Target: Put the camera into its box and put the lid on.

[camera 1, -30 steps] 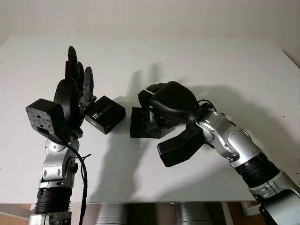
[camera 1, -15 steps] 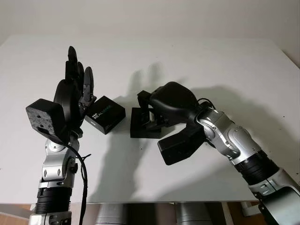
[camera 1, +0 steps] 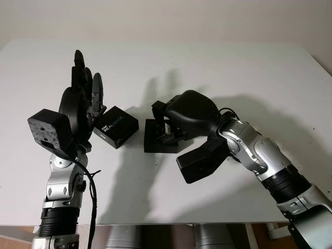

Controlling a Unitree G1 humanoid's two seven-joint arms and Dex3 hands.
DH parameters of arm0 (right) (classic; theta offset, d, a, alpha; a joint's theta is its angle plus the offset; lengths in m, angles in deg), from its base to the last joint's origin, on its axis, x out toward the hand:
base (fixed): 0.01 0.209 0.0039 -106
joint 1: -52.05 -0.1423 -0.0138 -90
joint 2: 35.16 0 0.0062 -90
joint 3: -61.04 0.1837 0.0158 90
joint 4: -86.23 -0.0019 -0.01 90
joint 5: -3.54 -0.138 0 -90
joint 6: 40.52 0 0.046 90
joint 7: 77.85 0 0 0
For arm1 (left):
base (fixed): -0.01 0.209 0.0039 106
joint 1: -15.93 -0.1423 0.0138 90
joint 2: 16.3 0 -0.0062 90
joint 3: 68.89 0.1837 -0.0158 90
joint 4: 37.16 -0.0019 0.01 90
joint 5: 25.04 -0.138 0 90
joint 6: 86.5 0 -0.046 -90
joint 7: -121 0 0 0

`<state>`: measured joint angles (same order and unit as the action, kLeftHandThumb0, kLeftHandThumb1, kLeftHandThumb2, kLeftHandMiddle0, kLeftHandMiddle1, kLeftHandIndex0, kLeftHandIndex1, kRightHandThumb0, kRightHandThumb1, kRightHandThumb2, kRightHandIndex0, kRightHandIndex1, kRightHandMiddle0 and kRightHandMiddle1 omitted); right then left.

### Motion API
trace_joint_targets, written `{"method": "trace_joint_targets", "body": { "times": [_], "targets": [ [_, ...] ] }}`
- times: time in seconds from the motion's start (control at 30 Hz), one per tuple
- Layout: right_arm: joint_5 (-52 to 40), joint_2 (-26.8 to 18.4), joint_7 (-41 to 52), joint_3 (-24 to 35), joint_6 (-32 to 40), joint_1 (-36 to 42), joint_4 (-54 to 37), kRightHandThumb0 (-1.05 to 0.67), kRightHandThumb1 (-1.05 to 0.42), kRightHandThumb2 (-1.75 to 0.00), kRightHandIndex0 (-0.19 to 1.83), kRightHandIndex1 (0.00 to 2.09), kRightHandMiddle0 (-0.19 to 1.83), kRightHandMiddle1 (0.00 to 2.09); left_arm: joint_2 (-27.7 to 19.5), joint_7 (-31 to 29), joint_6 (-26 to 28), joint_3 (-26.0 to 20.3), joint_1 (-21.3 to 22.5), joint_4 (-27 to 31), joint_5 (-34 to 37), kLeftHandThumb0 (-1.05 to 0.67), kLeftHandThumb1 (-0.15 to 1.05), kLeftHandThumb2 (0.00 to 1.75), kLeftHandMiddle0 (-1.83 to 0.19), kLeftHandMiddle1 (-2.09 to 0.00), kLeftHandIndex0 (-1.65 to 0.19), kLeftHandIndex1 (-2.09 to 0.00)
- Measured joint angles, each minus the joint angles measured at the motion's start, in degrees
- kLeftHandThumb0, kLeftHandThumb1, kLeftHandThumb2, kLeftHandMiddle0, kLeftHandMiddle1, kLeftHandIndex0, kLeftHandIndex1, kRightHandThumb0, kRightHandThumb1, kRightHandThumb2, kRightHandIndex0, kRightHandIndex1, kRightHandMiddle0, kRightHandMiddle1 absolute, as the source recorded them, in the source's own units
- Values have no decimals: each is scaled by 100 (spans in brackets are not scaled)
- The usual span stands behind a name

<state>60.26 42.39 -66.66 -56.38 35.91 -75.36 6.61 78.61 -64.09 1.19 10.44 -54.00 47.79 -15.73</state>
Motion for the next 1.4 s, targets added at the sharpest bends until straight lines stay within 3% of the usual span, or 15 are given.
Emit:
{"method": "trace_joint_targets", "body": {
  "times": [0.77, 1.03, 1.2, 1.27, 1.4],
  "targets": [
    [-199, -80, -504, 299, 39, 3, 16, -41, -99, -6, 58, 15, 43, 136, -2, -21, 25, -10, -1, 16, 2, -66, 105, 62, 19, 0, 19, 0],
    [-368, -80, -591, 455, 92, -1, 69, -39, -101, -6, 59, 14, 39, 146, -27, -39, 60, -9, -1, 16, -3, -67, 105, 62, 19, 0, 19, 0],
    [-998, 15, -550, 728, 166, 2, 130, -37, -98, -5, 59, 11, 43, 121, -28, -38, 59, -9, -1, 16, -3, -67, 105, 62, 19, 0, 19, 0],
    [-1329, 117, -507, 872, 233, 6, 134, -38, -98, -5, 59, 10, 43, 127, -27, -24, 60, -9, -1, 16, -3, -67, 105, 61, 19, 0, 19, 0],
    [-2028, 282, -210, 1120, 406, 49, 139, -39, -100, -6, 54, 6, 34, 159, -28, -21, 71, -9, -1, 16, -3, -67, 105, 62, 19, 0, 19, 0]
  ]
}}
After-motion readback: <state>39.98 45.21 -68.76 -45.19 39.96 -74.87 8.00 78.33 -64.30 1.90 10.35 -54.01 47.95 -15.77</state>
